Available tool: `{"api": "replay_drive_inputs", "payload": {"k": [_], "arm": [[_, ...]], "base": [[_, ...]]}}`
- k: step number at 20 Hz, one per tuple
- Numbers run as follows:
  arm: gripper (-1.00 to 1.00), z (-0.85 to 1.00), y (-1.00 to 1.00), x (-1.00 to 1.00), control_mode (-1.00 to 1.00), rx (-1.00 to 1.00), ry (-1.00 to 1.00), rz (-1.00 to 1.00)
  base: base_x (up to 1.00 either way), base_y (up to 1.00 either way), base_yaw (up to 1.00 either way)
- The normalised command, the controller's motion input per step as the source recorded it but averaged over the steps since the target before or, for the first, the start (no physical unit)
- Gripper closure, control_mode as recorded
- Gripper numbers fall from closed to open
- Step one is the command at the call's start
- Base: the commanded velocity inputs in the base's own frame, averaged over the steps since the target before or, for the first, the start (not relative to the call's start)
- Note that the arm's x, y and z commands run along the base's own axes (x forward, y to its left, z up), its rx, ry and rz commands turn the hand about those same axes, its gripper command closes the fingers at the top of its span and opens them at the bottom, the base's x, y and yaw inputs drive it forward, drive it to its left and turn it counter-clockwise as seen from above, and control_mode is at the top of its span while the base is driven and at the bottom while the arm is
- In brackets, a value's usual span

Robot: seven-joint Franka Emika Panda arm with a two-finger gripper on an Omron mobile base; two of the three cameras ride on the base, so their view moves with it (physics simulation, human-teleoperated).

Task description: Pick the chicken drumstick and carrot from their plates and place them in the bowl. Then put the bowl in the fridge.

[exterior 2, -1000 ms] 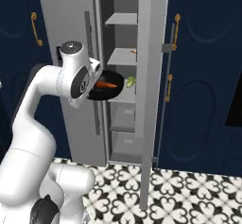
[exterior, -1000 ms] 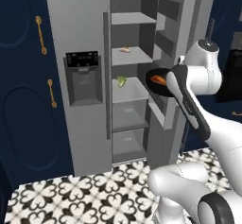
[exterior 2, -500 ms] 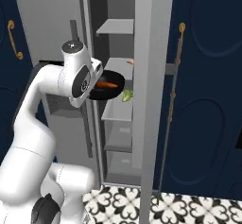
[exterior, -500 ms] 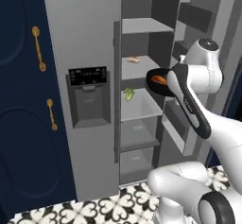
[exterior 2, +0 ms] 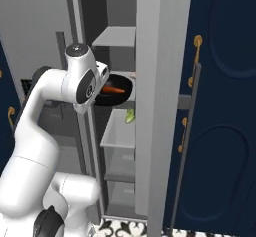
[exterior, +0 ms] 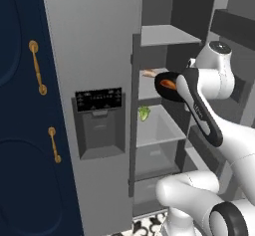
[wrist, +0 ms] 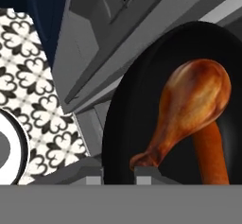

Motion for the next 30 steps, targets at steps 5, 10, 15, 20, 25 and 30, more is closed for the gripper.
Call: {"api": "replay_drive_inputs", "payload": {"k": [5, 10, 15, 20, 25, 30], "arm": [[1.00, 0.00, 0.00, 0.00, 1.00, 0.00, 0.00, 0.00], [1.00, 0.00, 0.00, 0.00, 1.00, 0.00, 0.00, 0.00], [1.00, 0.00, 0.00, 0.00, 1.00, 0.00, 0.00, 0.00], [1.00, 0.00, 0.00, 0.00, 1.00, 0.00, 0.00, 0.00], [1.00, 0.00, 0.00, 0.00, -1.00, 0.00, 0.00, 0.00], [1.00, 0.20, -0.02, -0.07, -1.00, 0.00, -0.20, 0.04]], "base": [[0.42, 0.00, 0.00], [0.35, 0.00, 0.00], [0.28, -0.11, 0.01], [0.18, -0.14, 0.01], [0.00, 0.00, 0.00], [0.00, 0.00, 0.00]]}}
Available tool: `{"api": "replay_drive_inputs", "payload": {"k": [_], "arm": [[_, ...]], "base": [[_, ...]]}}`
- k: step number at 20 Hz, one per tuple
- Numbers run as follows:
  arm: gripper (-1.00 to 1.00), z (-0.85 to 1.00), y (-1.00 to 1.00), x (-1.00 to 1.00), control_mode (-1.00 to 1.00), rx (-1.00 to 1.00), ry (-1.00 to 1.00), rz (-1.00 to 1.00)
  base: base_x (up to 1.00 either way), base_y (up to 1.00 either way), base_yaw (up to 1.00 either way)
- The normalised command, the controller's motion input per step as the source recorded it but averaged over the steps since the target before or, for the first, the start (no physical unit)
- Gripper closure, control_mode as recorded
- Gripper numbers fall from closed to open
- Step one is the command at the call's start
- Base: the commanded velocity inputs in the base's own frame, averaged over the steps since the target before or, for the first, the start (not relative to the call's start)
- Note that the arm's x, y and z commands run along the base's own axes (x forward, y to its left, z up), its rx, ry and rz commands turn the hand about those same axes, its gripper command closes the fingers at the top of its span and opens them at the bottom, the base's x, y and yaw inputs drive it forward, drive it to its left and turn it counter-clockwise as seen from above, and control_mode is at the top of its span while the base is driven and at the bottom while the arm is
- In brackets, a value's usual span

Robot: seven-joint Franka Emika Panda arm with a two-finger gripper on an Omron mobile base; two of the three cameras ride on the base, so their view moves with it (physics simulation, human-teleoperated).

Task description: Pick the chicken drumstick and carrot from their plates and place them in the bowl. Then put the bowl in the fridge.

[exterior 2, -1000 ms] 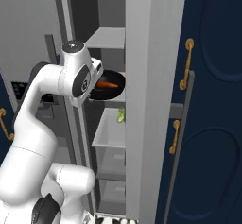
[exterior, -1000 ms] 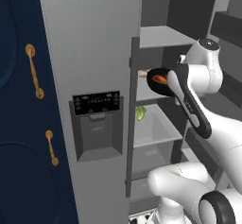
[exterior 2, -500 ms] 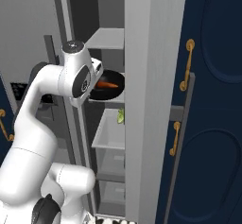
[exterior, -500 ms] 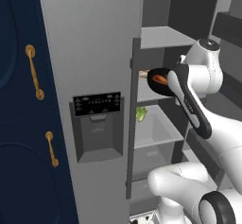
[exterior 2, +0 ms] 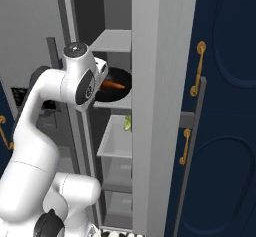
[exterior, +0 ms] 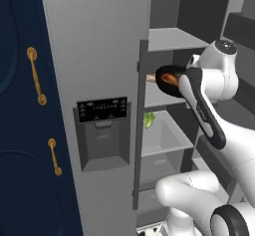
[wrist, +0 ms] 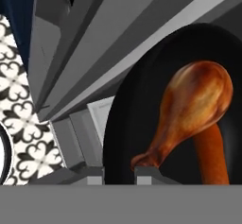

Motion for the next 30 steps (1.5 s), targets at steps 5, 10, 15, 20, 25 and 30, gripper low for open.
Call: {"api": "replay_drive_inputs", "payload": {"k": [5, 10, 15, 20, 25, 30], "arm": [[1.00, 0.53, -0.01, -0.07, -1.00, -0.01, -0.35, 0.09], [1.00, 0.22, 0.00, 0.00, -1.00, -0.01, -0.34, 0.02], [1.00, 0.56, -0.01, 0.42, -1.00, 0.00, -0.06, 0.00], [1.00, 0.52, -0.16, 0.46, -1.00, 0.00, 0.06, 0.04], [1.00, 0.22, -0.17, 0.40, -1.00, -0.01, 0.09, 0.01], [1.00, 0.10, 0.00, 0.62, -1.00, -0.03, 0.08, 0.00]], "base": [[0.00, 0.00, 0.00], [0.00, 0.00, 0.00], [0.00, 0.00, 0.00], [0.00, 0.00, 0.00], [0.00, 0.00, 0.00], [0.00, 0.00, 0.00]]}}
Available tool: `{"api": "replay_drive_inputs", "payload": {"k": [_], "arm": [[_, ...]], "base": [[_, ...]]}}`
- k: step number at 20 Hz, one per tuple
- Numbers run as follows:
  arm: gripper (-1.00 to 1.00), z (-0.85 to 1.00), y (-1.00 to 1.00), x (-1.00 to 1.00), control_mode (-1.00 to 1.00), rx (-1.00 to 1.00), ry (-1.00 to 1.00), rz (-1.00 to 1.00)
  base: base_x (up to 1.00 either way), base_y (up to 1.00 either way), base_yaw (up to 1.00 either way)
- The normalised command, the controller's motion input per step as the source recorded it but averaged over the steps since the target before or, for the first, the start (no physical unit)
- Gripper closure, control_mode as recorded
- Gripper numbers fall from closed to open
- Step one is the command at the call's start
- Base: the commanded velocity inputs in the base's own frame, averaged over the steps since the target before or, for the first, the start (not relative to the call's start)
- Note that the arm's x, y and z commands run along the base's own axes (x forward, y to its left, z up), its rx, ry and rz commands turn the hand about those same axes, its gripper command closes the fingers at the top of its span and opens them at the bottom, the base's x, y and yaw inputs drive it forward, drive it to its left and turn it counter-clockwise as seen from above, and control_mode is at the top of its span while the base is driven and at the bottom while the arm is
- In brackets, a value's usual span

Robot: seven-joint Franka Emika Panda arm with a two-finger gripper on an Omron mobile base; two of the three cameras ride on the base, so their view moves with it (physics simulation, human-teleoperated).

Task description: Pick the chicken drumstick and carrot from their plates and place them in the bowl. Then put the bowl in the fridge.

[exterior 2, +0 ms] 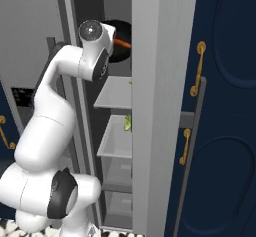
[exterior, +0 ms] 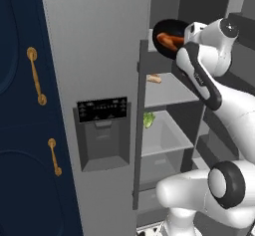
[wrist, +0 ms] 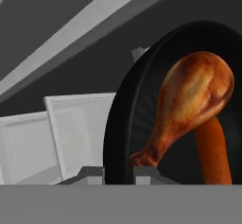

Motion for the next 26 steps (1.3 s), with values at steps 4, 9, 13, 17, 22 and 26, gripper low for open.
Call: {"api": "replay_drive_inputs", "payload": {"k": [4, 9, 13, 17, 22, 26], "arm": [[1.00, 0.02, -0.09, 0.71, -1.00, -0.01, 0.00, 0.01], [1.00, 0.23, -0.06, 0.67, -1.00, 0.00, 0.02, 0.00], [1.00, 0.21, -0.13, 0.47, -1.00, 0.00, 0.10, 0.01], [1.00, -0.01, -0.11, 0.54, -1.00, -0.02, 0.03, 0.01], [1.00, -0.02, -0.09, 0.60, -1.00, 0.00, 0.00, 0.00], [1.00, -0.11, 0.00, 0.48, -1.00, -0.02, 0.00, 0.00]], "base": [[0.00, 0.00, 0.00], [0.00, 0.00, 0.00], [0.00, 0.00, 0.00], [0.00, 0.00, 0.00], [0.00, 0.00, 0.00], [0.00, 0.00, 0.00]]}}
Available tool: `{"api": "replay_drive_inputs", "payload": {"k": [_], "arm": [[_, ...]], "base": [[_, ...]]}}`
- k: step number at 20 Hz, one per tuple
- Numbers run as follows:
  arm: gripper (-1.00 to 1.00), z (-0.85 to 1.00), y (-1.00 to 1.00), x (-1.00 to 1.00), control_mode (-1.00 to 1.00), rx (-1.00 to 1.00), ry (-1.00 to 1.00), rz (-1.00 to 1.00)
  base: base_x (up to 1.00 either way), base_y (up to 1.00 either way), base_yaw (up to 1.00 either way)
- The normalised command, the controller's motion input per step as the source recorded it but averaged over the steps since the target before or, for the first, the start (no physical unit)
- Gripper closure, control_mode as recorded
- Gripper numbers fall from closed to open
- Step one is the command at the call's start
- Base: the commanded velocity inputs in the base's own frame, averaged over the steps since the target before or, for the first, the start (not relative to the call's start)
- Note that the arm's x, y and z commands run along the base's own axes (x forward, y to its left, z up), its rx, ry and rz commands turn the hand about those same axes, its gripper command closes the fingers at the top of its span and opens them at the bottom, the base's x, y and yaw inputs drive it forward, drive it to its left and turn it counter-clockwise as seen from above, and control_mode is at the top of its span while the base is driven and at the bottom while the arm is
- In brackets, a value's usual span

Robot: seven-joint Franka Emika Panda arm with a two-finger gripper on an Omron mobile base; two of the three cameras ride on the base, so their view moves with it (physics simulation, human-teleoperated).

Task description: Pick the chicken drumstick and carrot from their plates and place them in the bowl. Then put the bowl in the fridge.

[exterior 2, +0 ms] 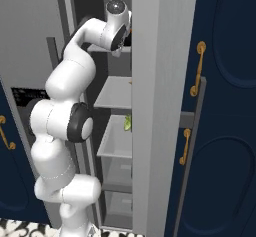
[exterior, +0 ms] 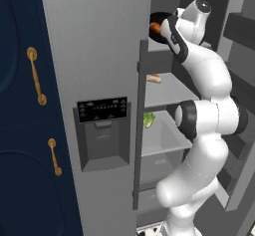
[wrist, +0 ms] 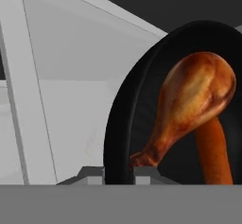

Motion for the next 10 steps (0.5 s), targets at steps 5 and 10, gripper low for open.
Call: {"api": "replay_drive_inputs", "payload": {"k": [5, 10], "arm": [[1.00, -0.02, -0.03, 0.60, -1.00, 0.00, 0.00, 0.00], [1.00, 0.00, -0.02, 0.37, -1.00, 0.00, 0.00, 0.00]], "base": [[0.00, 0.00, 0.00], [0.00, 0.00, 0.00]]}}
